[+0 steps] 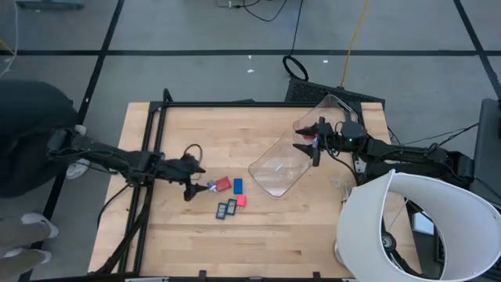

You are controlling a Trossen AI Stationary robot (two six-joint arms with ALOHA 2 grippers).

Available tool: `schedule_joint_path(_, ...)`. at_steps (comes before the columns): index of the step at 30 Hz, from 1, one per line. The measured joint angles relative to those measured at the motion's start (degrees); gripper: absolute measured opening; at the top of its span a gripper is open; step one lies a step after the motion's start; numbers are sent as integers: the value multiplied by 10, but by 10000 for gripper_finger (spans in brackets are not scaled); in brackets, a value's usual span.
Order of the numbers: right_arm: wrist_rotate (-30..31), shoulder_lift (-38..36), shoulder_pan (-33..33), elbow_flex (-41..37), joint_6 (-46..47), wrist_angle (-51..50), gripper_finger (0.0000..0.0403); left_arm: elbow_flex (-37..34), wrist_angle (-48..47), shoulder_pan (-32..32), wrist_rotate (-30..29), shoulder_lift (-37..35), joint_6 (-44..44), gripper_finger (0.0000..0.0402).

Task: Pick & Place Office items
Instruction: Put the purple charger adapter into the right transparent bin

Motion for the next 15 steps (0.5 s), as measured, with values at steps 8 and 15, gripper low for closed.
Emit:
schedule_joint_path(8,0,0,0,0,0,-2,265,10,16,-21,-54,143,63,365)
schedule_joint_path(15,0,0,0,0,0,-4,265,10,76,-7,-53,226,71,365)
